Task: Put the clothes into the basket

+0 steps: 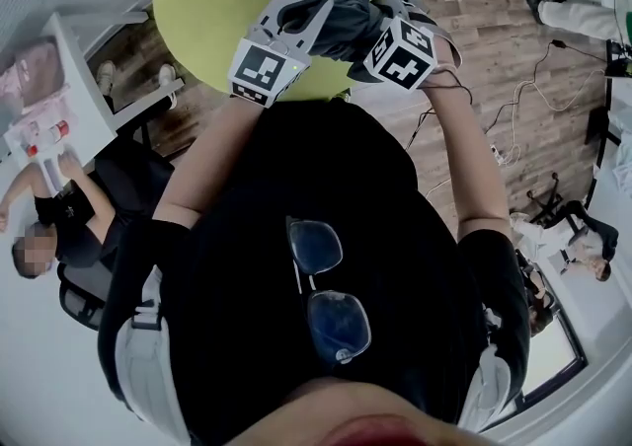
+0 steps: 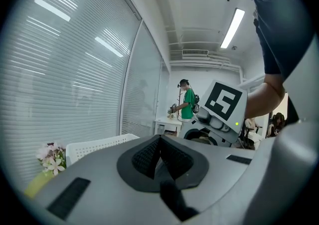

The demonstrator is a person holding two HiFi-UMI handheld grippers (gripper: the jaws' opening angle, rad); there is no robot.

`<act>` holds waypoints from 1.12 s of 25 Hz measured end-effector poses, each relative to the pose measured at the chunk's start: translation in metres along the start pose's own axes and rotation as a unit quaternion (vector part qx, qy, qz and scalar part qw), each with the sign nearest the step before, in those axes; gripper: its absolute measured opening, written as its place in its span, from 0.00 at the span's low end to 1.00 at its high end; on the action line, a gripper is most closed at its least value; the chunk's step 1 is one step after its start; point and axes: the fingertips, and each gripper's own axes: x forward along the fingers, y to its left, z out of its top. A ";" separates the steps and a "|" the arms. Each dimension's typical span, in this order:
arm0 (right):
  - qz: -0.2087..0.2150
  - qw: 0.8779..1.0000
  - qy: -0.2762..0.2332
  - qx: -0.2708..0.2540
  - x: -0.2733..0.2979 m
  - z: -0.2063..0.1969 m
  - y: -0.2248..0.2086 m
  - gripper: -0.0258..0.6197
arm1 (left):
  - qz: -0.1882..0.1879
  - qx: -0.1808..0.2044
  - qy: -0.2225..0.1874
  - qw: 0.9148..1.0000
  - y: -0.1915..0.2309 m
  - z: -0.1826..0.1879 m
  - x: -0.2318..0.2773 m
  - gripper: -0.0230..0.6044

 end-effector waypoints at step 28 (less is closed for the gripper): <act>-0.104 0.976 -0.008 -0.191 -0.008 0.086 -0.163 0.58 | 0.128 -0.016 -0.053 0.990 0.113 0.044 0.009 0.05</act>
